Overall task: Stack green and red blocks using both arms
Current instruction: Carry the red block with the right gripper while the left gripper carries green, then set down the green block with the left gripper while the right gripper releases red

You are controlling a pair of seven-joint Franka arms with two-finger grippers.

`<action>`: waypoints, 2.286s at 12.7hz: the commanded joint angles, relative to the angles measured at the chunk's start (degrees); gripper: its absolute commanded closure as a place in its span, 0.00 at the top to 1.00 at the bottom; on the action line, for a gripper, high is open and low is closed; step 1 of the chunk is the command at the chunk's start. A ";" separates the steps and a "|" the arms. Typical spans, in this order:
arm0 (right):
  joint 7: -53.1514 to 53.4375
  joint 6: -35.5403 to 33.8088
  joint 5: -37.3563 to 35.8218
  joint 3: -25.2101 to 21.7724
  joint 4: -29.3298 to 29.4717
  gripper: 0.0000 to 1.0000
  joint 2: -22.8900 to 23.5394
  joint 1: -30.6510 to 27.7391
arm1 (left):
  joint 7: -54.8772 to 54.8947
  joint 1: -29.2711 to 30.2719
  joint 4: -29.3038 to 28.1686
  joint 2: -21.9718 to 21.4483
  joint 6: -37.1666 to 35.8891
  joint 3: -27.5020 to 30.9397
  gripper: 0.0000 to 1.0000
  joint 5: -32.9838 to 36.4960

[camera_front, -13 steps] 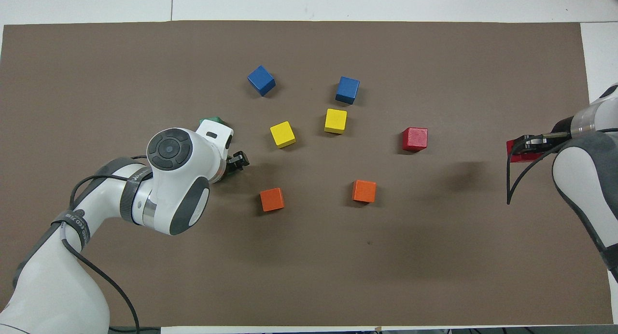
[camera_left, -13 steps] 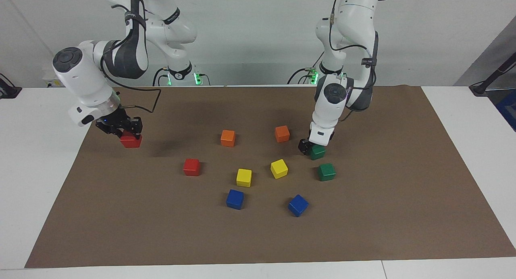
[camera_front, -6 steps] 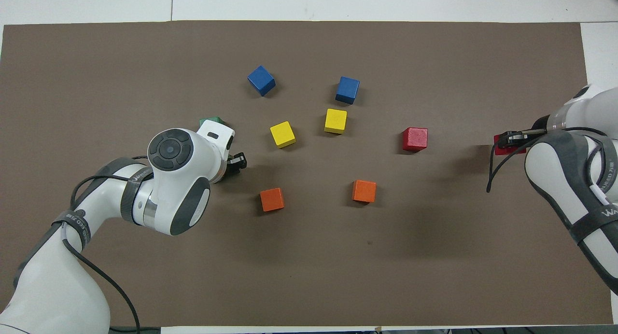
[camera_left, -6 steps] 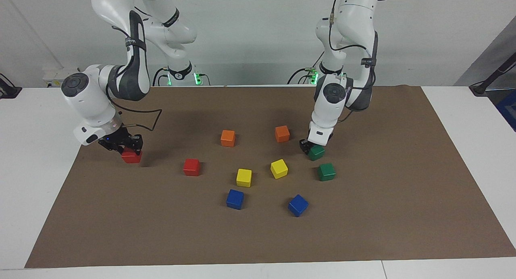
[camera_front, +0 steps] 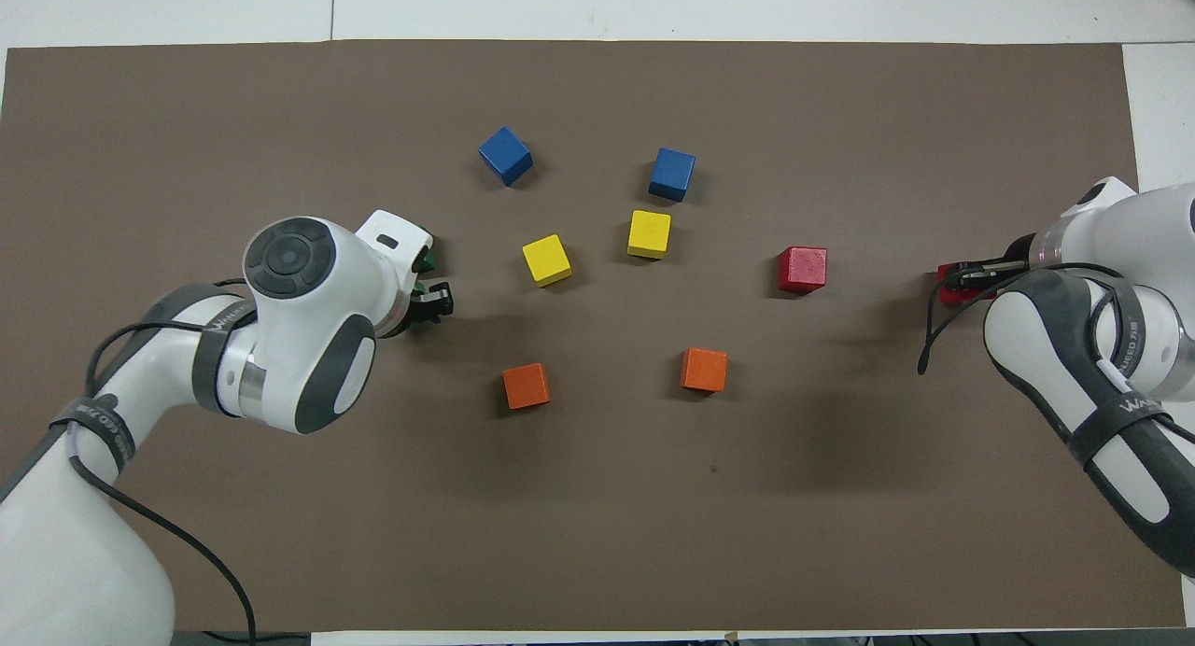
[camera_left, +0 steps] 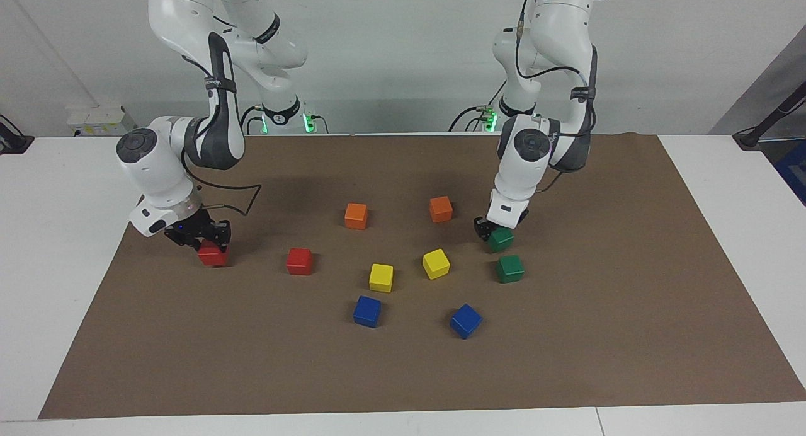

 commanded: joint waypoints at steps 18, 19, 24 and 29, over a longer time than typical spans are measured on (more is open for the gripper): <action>15.00 -26.97 0.61 2.64 17.58 1.00 -2.66 5.12 | 44.34 28.75 -3.06 2.11 8.68 0.14 0.00 0.10; 19.04 -27.42 0.61 2.64 18.73 1.00 -2.23 8.02 | 46.27 28.40 -2.97 2.55 9.38 0.14 0.00 0.10; 30.86 -20.33 0.25 2.73 18.83 1.00 0.76 15.69 | 53.49 28.66 0.35 1.60 3.10 0.23 1.00 0.28; 32.52 -15.04 0.78 2.73 17.69 1.00 4.19 15.69 | 47.31 25.51 18.63 1.33 -18.20 -0.03 1.00 0.10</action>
